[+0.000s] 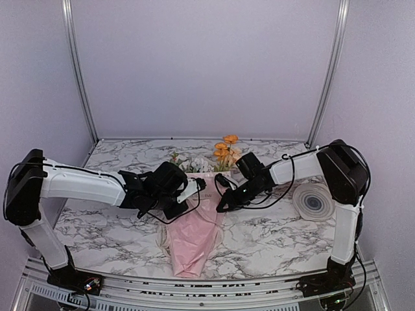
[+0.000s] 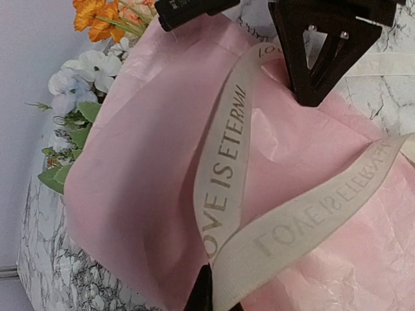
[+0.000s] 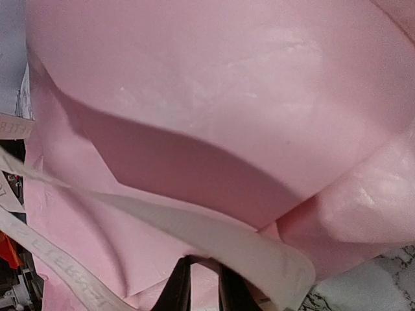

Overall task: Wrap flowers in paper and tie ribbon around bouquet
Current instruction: Cross the ribbon over the folded bouquet.

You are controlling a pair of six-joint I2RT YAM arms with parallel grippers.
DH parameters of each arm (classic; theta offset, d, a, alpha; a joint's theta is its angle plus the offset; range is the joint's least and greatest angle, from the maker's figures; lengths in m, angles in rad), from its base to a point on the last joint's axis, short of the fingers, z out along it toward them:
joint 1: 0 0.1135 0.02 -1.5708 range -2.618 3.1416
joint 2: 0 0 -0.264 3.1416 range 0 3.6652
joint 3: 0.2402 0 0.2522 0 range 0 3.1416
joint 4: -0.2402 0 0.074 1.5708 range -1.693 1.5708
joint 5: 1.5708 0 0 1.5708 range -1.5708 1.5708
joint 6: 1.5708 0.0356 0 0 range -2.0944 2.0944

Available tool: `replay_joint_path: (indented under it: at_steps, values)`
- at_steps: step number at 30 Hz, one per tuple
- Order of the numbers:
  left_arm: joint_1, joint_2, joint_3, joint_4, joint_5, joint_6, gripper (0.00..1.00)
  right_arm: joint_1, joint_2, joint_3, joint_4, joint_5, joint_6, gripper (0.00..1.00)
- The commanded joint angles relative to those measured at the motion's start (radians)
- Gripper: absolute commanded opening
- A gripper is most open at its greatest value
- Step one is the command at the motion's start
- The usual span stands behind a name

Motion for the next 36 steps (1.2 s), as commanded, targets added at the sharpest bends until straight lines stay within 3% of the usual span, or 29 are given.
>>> replay_joint_path:
  at_steps: [1, 13, 17, 24, 32, 36]
  values:
    - [-0.005, -0.123, -0.047, -0.016, -0.037, -0.054, 0.0, -0.008, 0.027, -0.008, -0.033, 0.025, -0.011, 0.16]
    - [-0.006, -0.252, -0.082, -0.171, 0.198, -0.118, 0.0, -0.01, 0.04, 0.013, -0.053, 0.027, -0.021, 0.16]
    - [-0.006, -0.217, -0.093, -0.201, 0.259, -0.138, 0.0, -0.01, 0.046, 0.021, -0.062, 0.027, -0.022, 0.16]
    - [-0.005, -0.14, 0.014, -0.41, 0.524, -0.175, 0.0, -0.01, 0.054, 0.039, -0.078, 0.034, -0.025, 0.16]
    - [-0.007, -0.279, -0.066, -0.455, 0.65, -0.175, 0.0, -0.011, 0.063, 0.051, -0.089, 0.038, -0.032, 0.16]
    - [-0.007, -0.263, -0.055, -0.469, 0.663, -0.123, 0.0, -0.01, 0.064, 0.055, -0.094, 0.043, -0.032, 0.16]
